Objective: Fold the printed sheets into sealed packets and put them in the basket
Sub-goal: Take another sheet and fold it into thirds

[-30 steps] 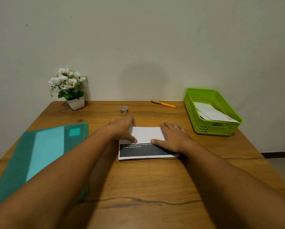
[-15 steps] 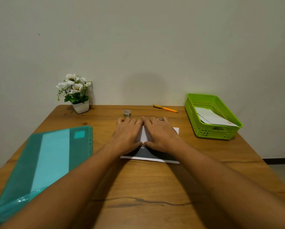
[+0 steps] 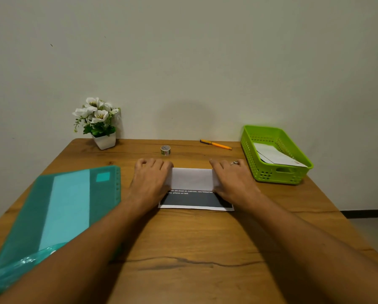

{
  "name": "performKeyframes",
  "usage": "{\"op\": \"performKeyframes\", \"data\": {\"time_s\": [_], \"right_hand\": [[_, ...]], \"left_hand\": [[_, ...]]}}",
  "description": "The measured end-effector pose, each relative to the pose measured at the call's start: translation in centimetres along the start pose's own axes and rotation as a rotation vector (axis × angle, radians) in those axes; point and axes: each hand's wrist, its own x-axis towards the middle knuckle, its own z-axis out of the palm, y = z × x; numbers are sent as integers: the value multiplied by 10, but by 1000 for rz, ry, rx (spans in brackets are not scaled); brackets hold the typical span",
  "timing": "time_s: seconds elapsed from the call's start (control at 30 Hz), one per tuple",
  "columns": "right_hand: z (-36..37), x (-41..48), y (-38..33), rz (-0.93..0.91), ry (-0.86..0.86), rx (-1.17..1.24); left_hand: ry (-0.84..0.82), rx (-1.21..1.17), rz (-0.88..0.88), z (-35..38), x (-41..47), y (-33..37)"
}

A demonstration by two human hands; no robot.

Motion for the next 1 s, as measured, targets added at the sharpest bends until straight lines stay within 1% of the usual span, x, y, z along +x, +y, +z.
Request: {"op": "performKeyframes", "data": {"time_s": [0.2, 0.37, 0.53, 0.63, 0.77, 0.83, 0.93, 1.0], "right_hand": [[-6, -6, -7, 46, 20, 16], [0, -7, -16, 33, 7, 74], [20, -12, -23, 30, -61, 131], [28, -14, -23, 18, -91, 157], [31, -13, -22, 30, -116, 229], [32, -11, -23, 57, -127, 251], [30, -4, -28, 119, -145, 297], [29, 2, -34, 132, -148, 341]], "left_hand": [[75, -52, -55, -10, -3, 5], [54, -137, -15, -8, -6, 5], [-28, -161, -3, 4, -13, 6], [-15, -150, 8, 11, -14, 7], [-11, -194, 1, 19, 0, 10], [-82, -211, 4, 22, 9, 13], [-308, -197, -29, 33, 16, 15], [-386, -167, -38, 43, 16, 16]]}}
